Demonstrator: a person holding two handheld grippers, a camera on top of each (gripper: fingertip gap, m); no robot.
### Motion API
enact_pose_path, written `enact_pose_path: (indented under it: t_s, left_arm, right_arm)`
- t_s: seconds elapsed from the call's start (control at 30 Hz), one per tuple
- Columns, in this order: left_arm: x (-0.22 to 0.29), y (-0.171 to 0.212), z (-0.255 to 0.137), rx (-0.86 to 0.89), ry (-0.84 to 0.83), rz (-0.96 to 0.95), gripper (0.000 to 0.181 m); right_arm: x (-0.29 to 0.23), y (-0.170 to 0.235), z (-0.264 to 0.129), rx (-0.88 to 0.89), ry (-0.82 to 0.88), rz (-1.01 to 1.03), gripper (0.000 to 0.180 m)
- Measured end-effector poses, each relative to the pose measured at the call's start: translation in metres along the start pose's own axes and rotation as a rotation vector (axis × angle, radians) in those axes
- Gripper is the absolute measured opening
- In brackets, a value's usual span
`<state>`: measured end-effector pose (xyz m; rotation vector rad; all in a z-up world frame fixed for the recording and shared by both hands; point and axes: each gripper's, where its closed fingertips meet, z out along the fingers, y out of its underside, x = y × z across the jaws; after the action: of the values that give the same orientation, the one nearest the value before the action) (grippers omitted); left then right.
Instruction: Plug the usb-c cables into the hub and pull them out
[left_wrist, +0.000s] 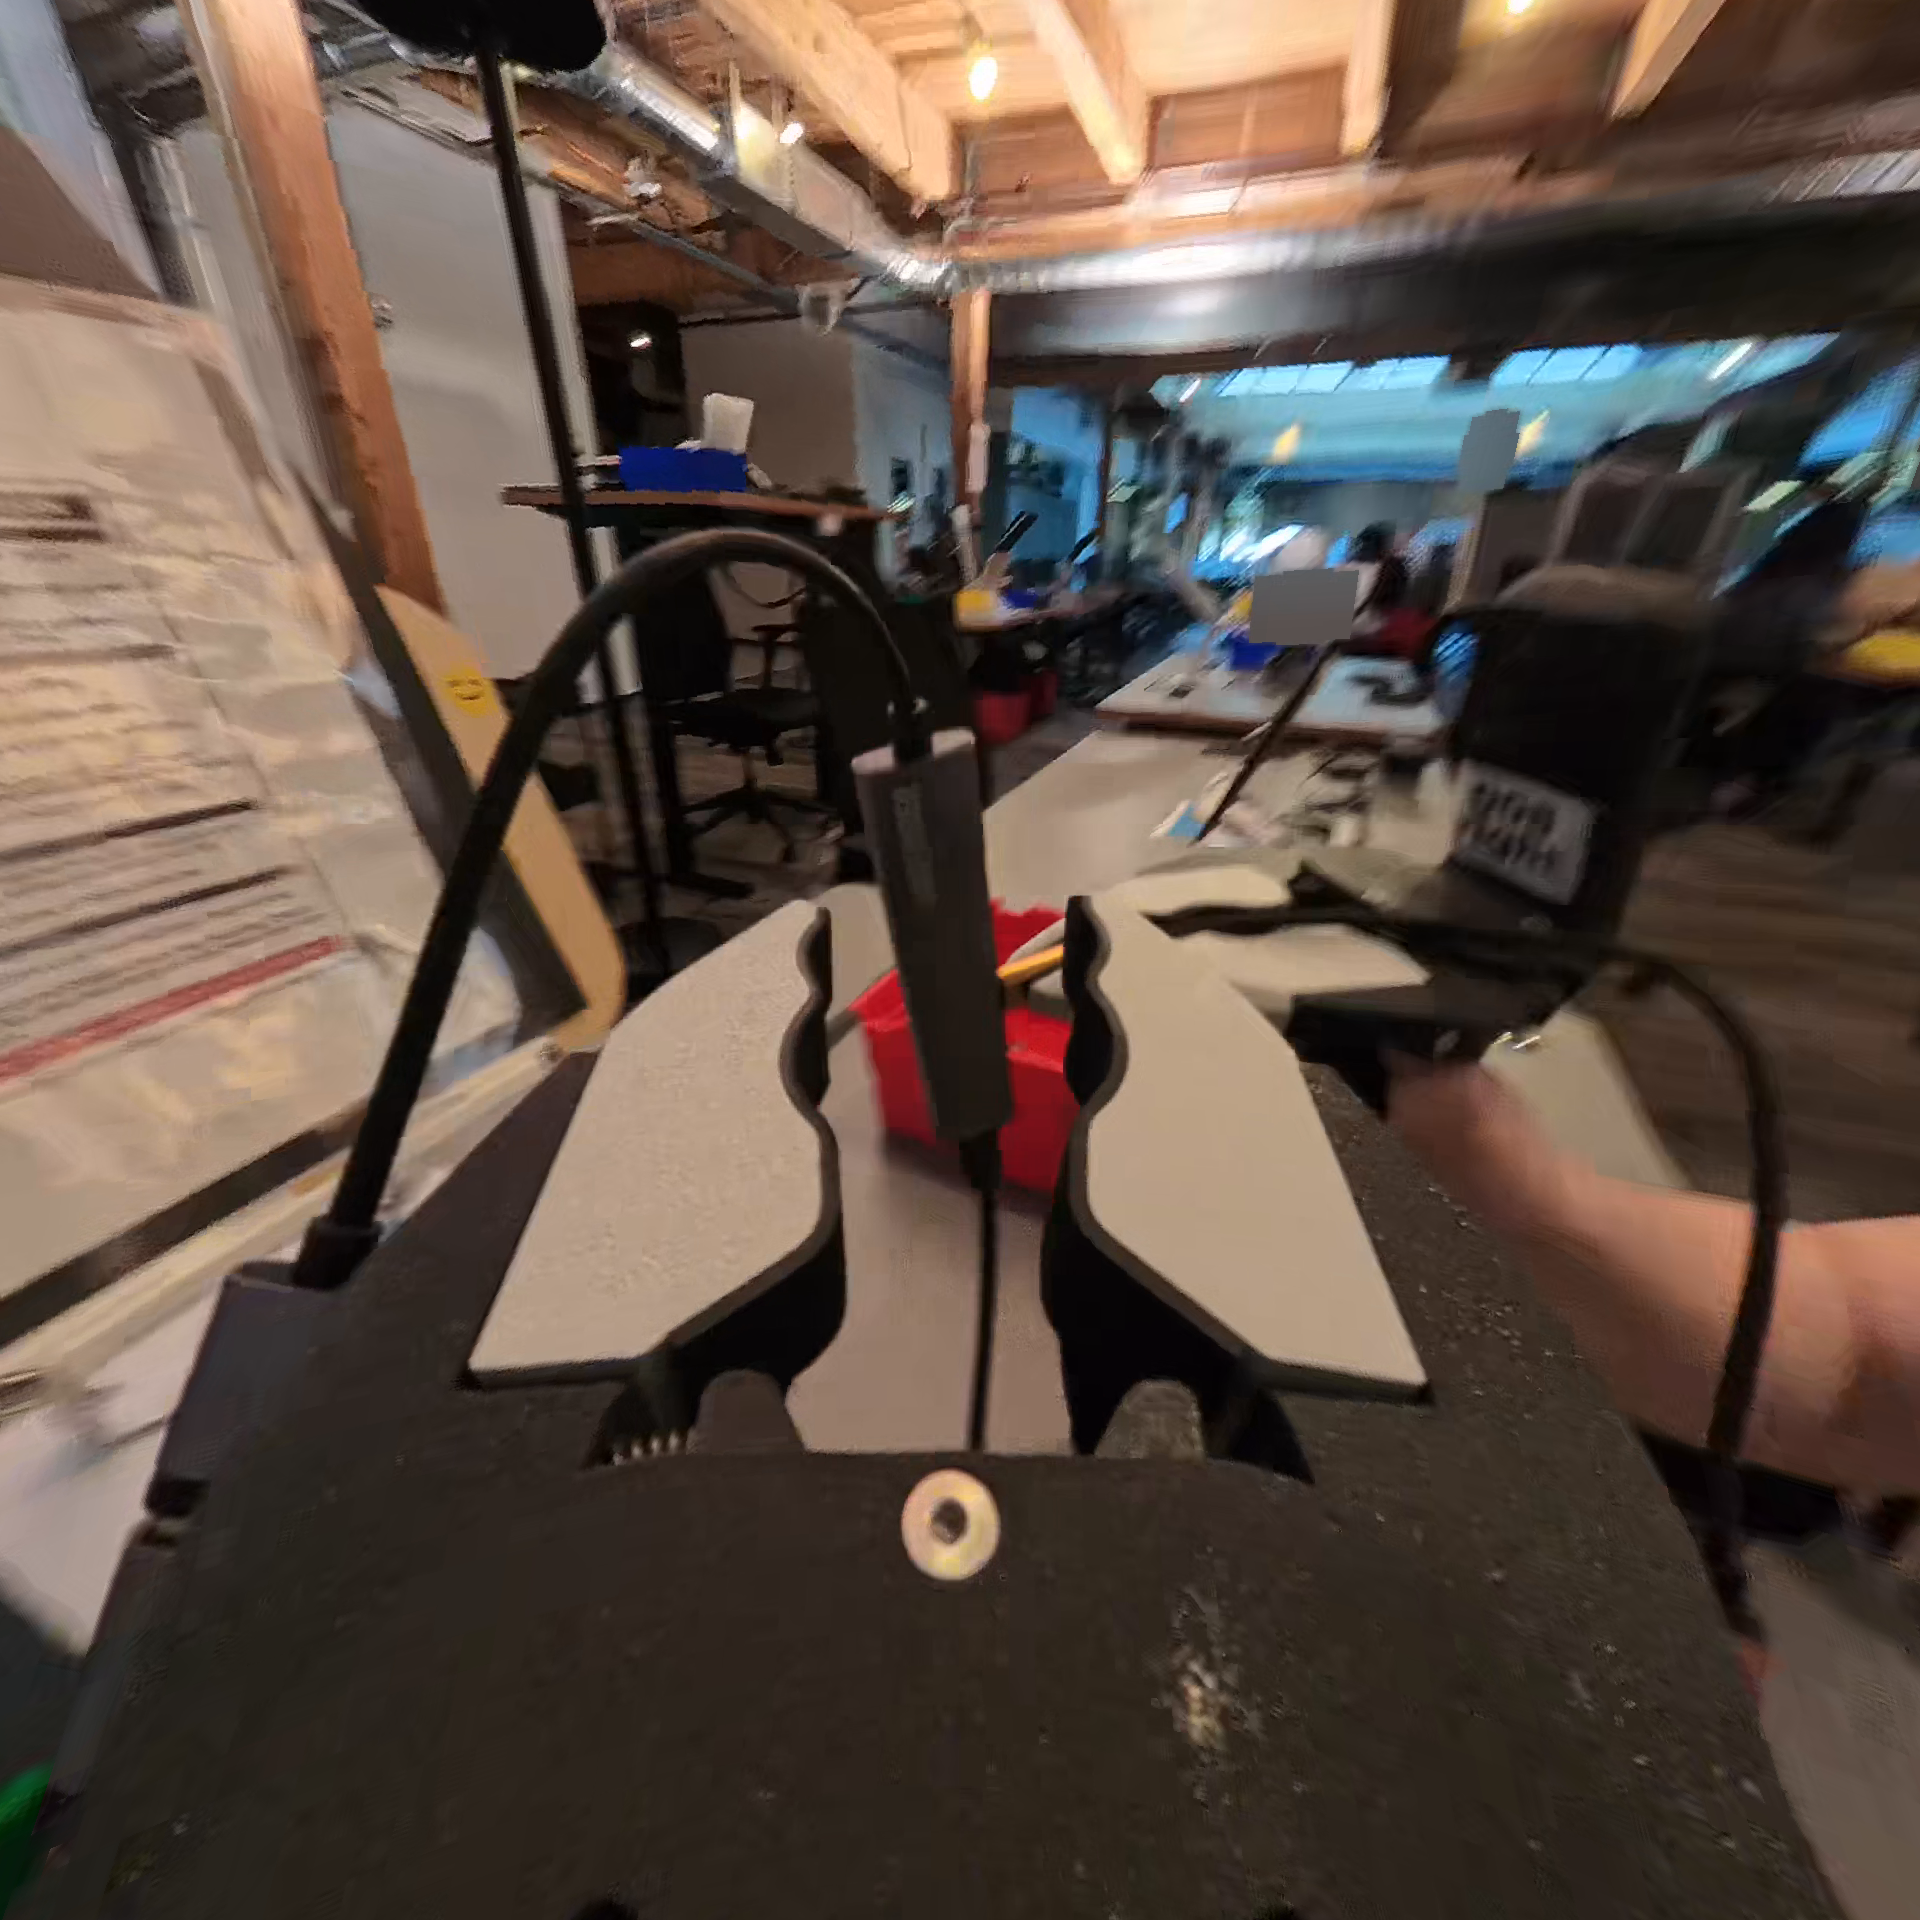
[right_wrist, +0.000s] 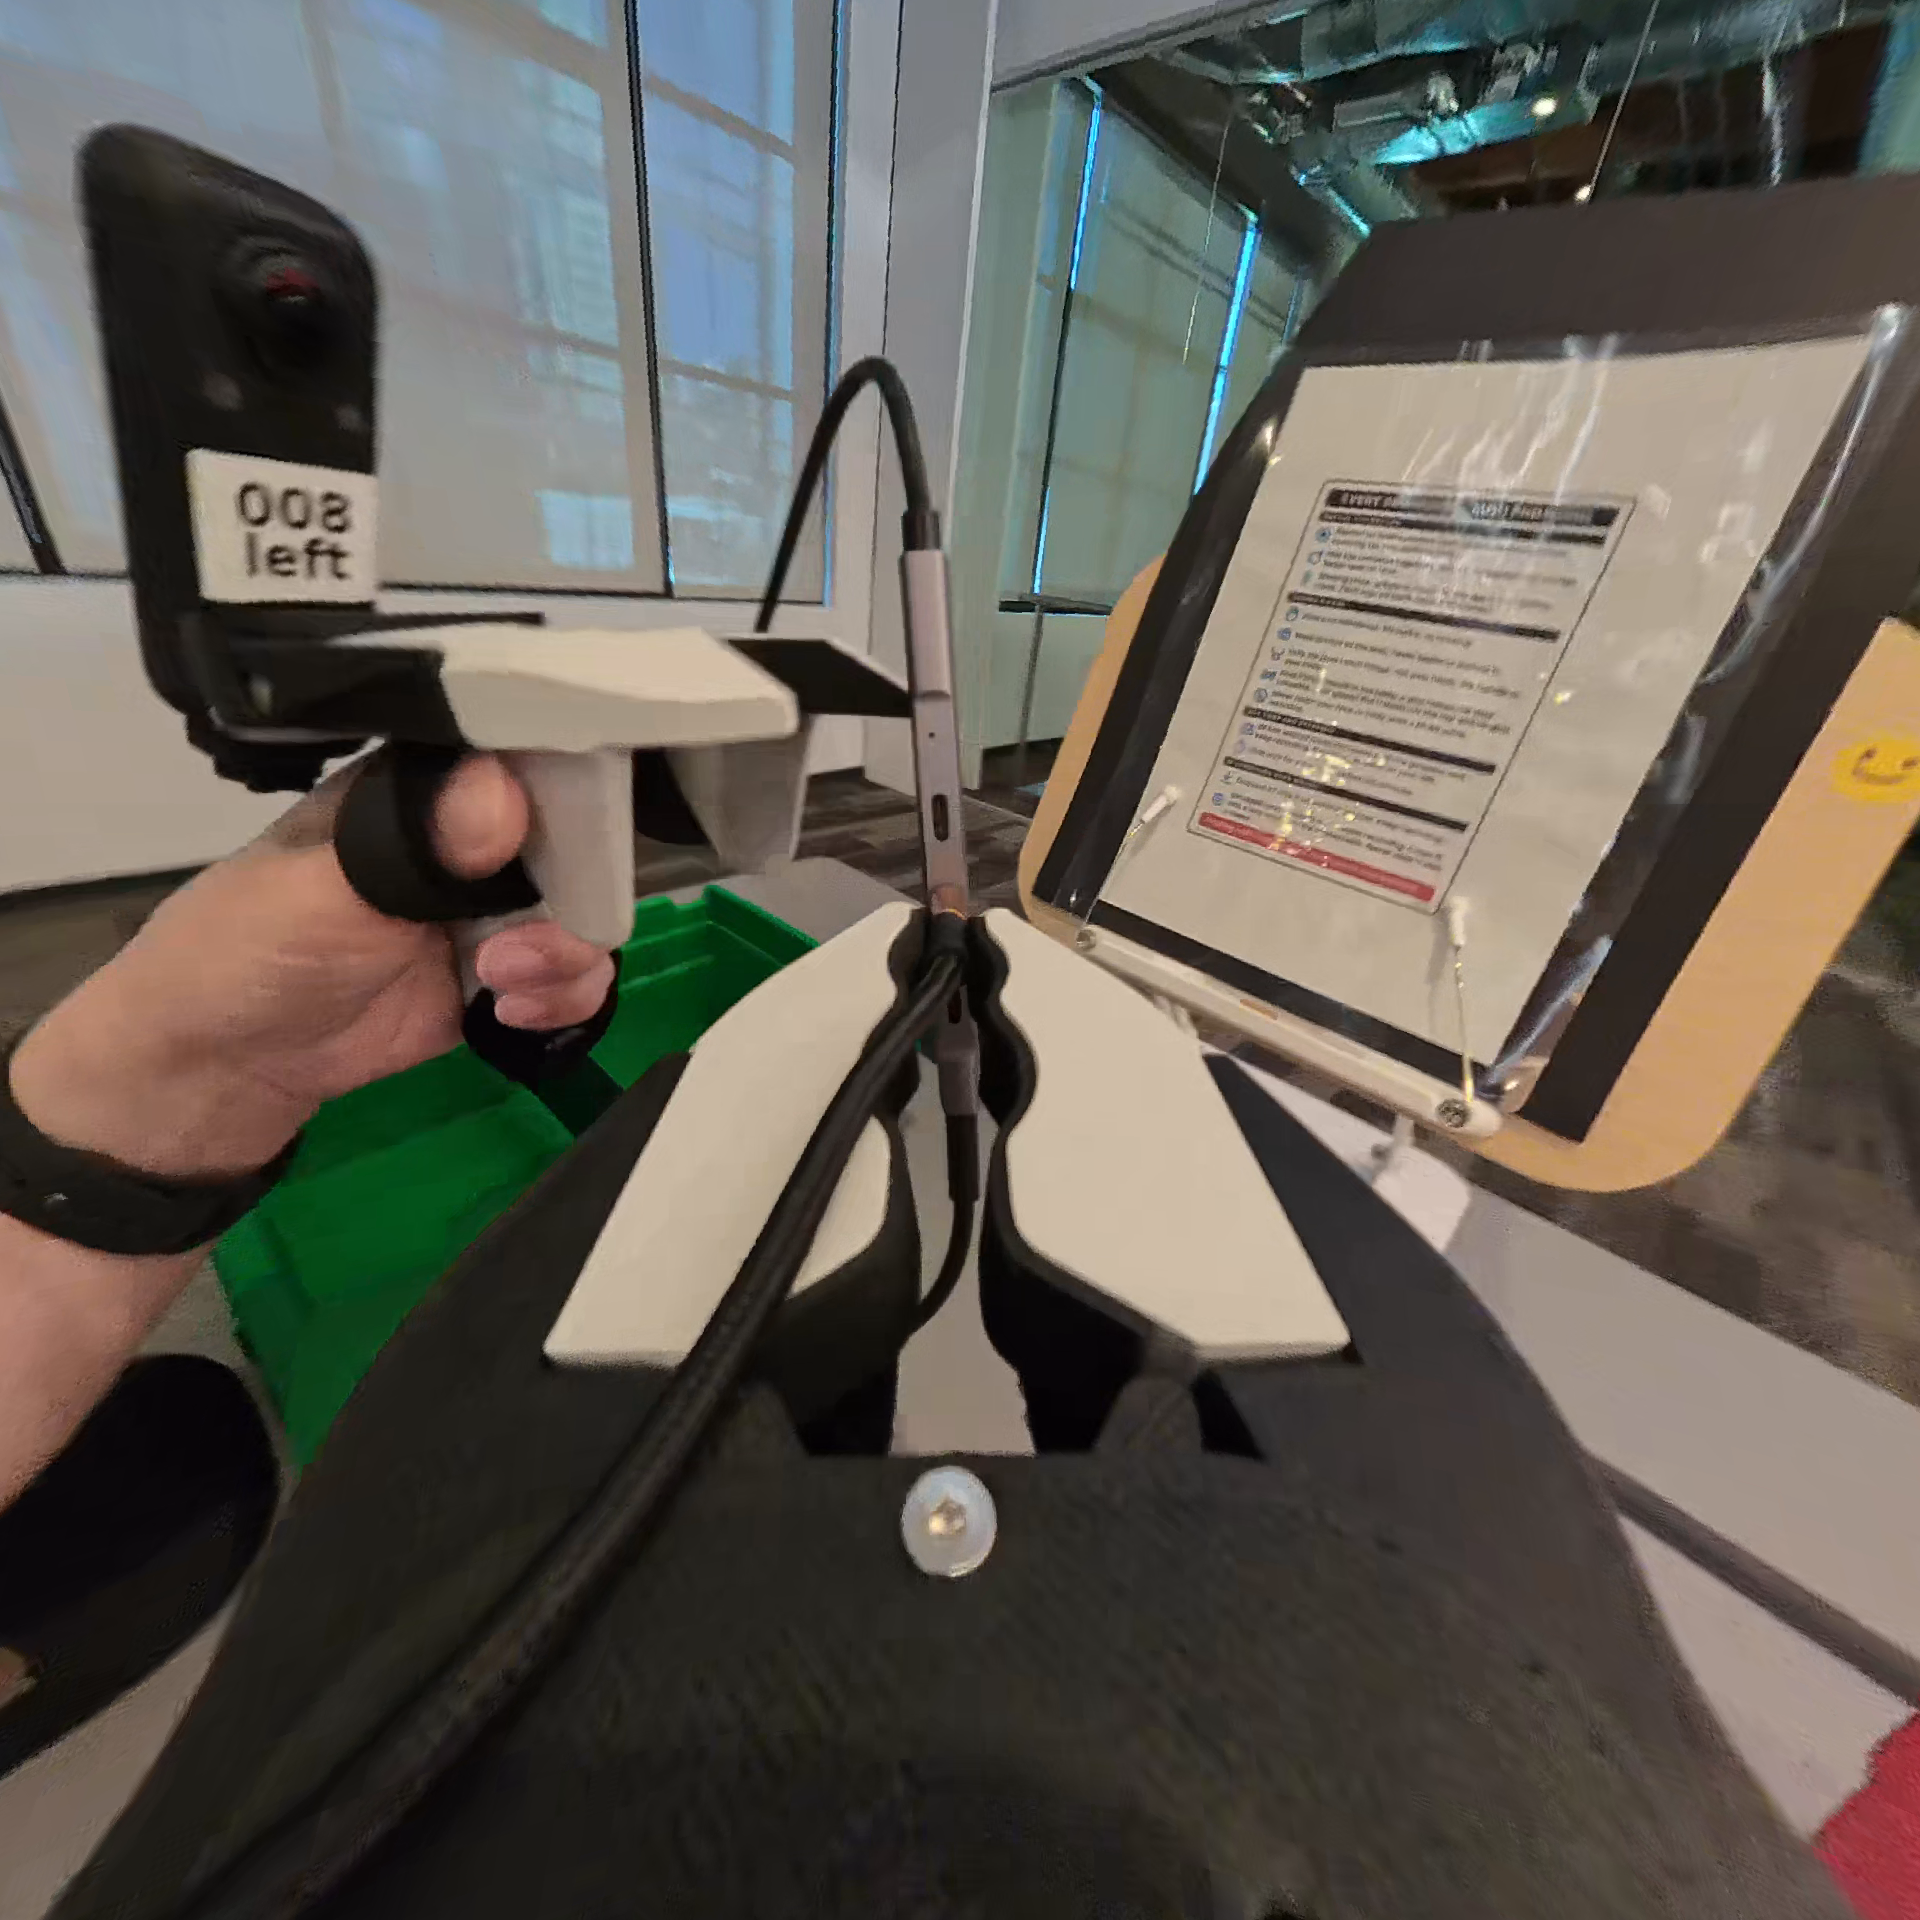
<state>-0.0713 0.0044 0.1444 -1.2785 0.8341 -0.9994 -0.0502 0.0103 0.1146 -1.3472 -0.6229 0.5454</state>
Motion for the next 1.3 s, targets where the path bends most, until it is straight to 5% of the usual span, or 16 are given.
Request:
enact_pose_path:
  t_s: [0.03,0.2,0.3,0.53,0.7,1.03,1.3]
  left_arm:
    - [-0.004,0.003,-0.001,-0.047,-0.057,0.073,0.043]
    - [-0.003,0.039,0.017,-0.286,-0.220,0.218,0.050]
    - [-0.018,0.043,0.024,-0.258,-0.377,0.263,0.054]
    - [-0.015,0.067,0.042,-0.261,-0.304,0.192,0.051]
    - [-0.013,0.054,0.041,-0.090,-0.291,0.146,0.028]
    - [-0.025,0.064,0.037,-0.238,-0.328,0.271,0.026]
    - [-0.011,0.055,0.039,-0.145,-0.210,0.073,0.023]
  right_arm:
    - [0.003,0.000,-0.001,0.007,-0.010,0.040,0.007]
    - [0.012,0.001,-0.001,0.037,0.019,0.088,0.007]
    - [0.013,-0.003,-0.004,0.051,0.022,0.078,0.007]
    - [0.014,-0.003,-0.005,0.075,0.011,0.114,0.007]
    - [0.009,0.001,-0.001,0.092,-0.018,0.176,0.007]
    - [0.009,0.014,0.005,0.097,-0.032,0.204,0.007]
    - [0.006,0.003,-0.002,0.180,0.000,0.139,0.007]
